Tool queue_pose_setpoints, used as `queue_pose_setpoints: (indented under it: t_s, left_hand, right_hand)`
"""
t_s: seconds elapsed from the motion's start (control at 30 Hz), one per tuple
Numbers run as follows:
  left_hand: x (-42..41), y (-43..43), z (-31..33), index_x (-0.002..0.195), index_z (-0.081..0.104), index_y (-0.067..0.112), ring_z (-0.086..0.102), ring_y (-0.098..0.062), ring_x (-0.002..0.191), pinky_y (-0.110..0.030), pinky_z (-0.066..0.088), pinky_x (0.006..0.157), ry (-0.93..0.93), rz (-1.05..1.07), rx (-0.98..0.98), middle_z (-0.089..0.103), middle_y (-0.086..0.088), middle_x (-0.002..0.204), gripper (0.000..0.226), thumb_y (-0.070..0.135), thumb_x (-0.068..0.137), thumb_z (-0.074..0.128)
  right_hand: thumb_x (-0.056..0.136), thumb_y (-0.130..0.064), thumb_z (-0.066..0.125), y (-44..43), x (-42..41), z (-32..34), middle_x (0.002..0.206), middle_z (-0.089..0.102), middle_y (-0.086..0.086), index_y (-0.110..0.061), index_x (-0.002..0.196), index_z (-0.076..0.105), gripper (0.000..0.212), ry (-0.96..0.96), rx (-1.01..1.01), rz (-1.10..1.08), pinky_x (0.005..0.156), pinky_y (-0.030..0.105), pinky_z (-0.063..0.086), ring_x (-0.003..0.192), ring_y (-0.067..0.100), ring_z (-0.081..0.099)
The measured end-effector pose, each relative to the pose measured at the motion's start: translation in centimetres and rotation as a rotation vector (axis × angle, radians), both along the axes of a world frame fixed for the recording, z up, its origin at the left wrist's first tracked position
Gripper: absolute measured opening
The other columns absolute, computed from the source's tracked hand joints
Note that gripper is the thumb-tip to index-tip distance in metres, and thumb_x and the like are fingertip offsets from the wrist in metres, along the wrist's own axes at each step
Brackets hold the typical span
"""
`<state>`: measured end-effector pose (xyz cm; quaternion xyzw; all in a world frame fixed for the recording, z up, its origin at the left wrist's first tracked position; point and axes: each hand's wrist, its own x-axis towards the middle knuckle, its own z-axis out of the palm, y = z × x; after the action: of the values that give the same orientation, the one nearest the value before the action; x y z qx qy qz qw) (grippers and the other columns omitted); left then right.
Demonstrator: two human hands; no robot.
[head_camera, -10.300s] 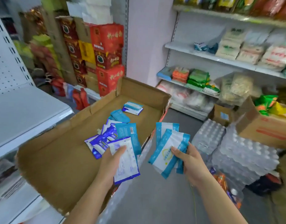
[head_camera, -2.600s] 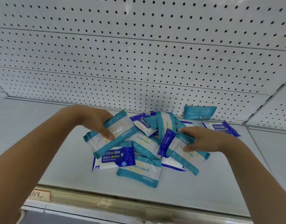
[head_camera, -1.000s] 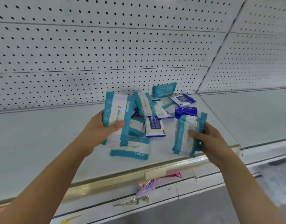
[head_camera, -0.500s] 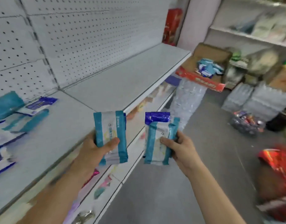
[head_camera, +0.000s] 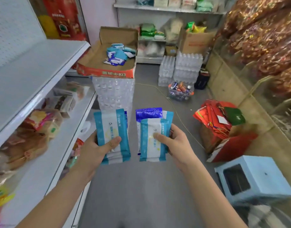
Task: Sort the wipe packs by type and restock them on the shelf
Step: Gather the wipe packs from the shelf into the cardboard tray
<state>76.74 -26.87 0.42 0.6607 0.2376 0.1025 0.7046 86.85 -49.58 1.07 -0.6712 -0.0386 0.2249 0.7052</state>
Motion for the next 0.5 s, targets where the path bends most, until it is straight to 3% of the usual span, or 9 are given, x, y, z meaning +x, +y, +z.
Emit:
queue_pose_setpoints:
  t_s: [0.17,0.33,0.5]
  left_hand:
    - [9.6,-0.4,-0.4,0.119,0.064,0.017,0.074,-0.022,0.098,-0.046,0.059,0.086,0.006,-0.066,-0.032,0.076,0.001,0.110,0.062,0.036,0.062,0.082]
    - [20.0,0.2,-1.4,0.107,0.067,0.023,0.075,-0.018,0.092,-0.035,0.061,0.076,-0.018,-0.089,-0.092,0.078,0.006,0.100,0.046,0.030,0.063,0.080]
    - [29.7,1.3,-1.5,0.115,0.067,0.019,0.074,-0.021,0.099,-0.044,0.058,0.086,-0.019,-0.095,-0.124,0.077,0.002,0.108,0.054,0.032,0.065,0.083]
  right_hand:
    - [0.088,-0.008,0.072,-0.8,8.3,-0.7,0.111,0.075,0.003,-0.017,0.118,0.063,0.032,0.002,-0.005,-0.075,0.093,0.058,0.054,0.101,0.026,0.073]
    - [0.088,-0.009,0.072,-0.3,17.1,-0.5,0.109,0.075,0.000,-0.019,0.117,0.063,0.032,0.007,-0.063,-0.150,0.092,0.055,0.056,0.098,0.023,0.074]
    - [0.089,-0.004,0.070,1.0,26.3,0.4,0.110,0.076,0.003,-0.017,0.115,0.064,0.029,0.009,-0.039,-0.158,0.085,0.046,0.058,0.097,0.025,0.074]
